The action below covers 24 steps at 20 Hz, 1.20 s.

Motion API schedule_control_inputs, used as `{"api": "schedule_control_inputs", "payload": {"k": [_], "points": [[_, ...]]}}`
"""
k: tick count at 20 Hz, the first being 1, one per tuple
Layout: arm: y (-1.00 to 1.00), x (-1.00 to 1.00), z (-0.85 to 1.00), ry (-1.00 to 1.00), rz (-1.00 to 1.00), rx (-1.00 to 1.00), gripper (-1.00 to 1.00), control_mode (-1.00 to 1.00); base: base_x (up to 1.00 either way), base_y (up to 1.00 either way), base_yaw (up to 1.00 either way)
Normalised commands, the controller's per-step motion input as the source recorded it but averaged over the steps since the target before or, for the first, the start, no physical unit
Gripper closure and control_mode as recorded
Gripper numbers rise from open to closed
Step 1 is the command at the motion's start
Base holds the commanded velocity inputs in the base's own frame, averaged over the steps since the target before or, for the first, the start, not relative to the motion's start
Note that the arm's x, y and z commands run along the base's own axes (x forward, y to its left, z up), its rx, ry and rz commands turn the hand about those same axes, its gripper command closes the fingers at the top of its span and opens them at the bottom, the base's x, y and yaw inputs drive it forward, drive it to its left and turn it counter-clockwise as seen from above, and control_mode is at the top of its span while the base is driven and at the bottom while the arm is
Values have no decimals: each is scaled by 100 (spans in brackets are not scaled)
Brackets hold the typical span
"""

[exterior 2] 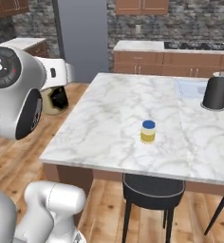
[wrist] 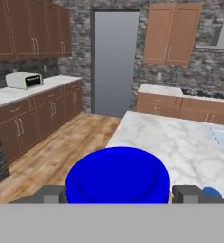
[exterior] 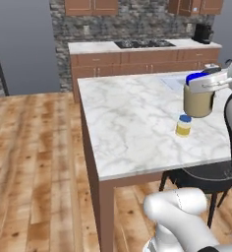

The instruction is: The dining table condiment station is running low on mayonnaise. Refill the condiment station by opening the cabinet and taking the mayonnaise from the cabinet and placing it on the dining table.

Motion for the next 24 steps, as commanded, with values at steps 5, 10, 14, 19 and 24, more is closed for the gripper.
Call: {"api": "schedule_control_inputs", "payload": {"k": [5, 10, 14, 19, 24], "points": [[0, 0, 0, 0, 0, 0, 100, 100, 55, 10, -8], [-1, 16, -8, 0, -6, 0, 100, -100, 27, 0, -6], [0, 91, -71, 0, -30, 0, 100, -100, 0, 0, 0], [-18, 83, -93, 0, -39, 0, 100, -100, 0, 0, 0], [-56, 85, -97, 0, -39, 4, 100, -100, 0, 0, 0]]}}
